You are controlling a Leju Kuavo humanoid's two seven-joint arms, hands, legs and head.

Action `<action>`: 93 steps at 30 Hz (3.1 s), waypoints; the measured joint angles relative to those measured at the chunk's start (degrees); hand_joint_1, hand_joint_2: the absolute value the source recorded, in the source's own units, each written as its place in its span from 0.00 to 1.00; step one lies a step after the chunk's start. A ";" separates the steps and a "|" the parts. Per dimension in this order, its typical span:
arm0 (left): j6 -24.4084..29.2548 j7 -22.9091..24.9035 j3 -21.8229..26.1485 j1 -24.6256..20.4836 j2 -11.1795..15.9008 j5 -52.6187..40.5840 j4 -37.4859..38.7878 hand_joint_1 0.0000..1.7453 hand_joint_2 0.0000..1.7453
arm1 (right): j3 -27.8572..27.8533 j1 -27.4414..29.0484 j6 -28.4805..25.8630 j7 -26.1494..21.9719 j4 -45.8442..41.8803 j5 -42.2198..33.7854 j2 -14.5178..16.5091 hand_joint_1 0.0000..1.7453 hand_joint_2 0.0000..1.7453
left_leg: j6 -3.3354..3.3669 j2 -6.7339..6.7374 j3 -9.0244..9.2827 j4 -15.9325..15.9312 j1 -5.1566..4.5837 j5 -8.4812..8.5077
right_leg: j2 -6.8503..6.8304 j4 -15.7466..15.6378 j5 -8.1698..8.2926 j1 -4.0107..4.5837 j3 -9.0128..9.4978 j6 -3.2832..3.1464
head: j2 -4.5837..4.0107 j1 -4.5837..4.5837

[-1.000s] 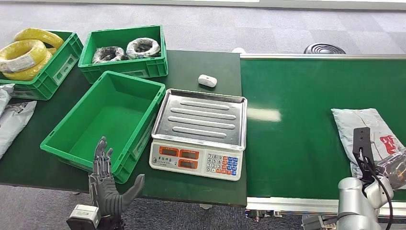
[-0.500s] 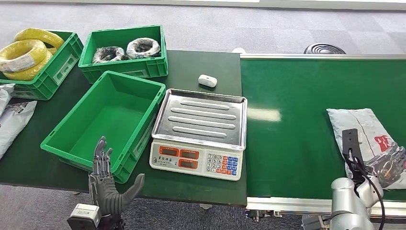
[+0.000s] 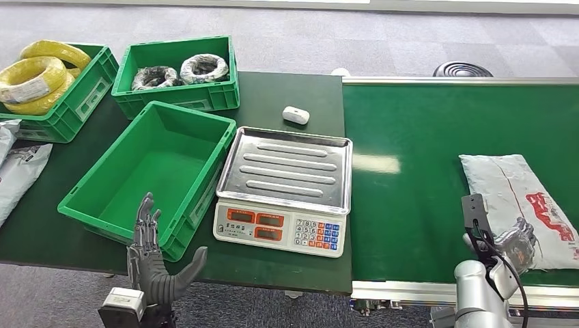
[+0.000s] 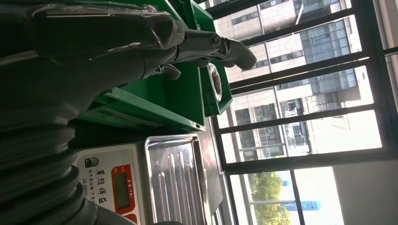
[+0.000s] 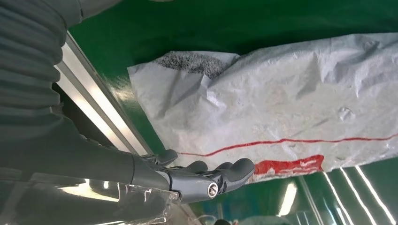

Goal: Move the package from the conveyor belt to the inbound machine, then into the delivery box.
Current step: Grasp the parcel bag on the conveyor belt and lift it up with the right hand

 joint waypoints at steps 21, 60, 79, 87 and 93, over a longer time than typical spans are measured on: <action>-0.93 1.01 1.19 -0.38 -0.90 -1.32 0.00 0.00 1.00 | 0.20 0.46 10.52 2.71 -2.47 -5.88 0.45 0.00 1.00 | 0.00 0.00 0.00 0.00 0.00 0.00 | 0.00 0.00 0.00 0.00 0.00 0.00 | -0.01 0.00; 1.28 1.55 2.03 -1.16 -0.94 -1.30 0.28 0.00 1.00 | 8.30 3.54 23.02 5.81 -6.99 -6.55 3.14 0.00 1.00 | 0.00 0.01 0.01 0.00 0.01 0.00 | 0.00 0.01 0.00 0.03 -0.01 -0.01 | 0.00 -0.01; 1.28 1.61 2.19 -1.83 -0.90 -1.25 0.52 0.00 1.00 | 10.48 4.55 23.40 6.01 -8.57 -7.47 3.41 0.95 1.00 | 0.00 0.02 0.01 0.00 0.01 0.00 | 0.00 0.00 0.00 0.02 0.00 -0.01 | 0.01 0.00; 1.22 1.90 2.40 -2.05 -0.90 -1.22 0.52 0.00 1.00 | 10.77 4.68 23.32 5.97 -9.38 -8.05 3.33 0.97 1.00 | 0.00 0.01 0.01 0.00 0.01 0.00 | 0.00 0.00 0.00 0.02 -0.01 -0.01 | 0.00 0.00; 1.15 2.16 2.55 -2.05 -0.90 -1.24 0.52 0.00 1.00 | 11.01 5.01 23.30 5.84 -10.26 -8.43 3.43 0.98 1.00 | 0.00 0.01 0.01 0.00 0.01 0.00 | 0.00 0.00 0.00 0.03 -0.01 -0.01 | 0.01 0.00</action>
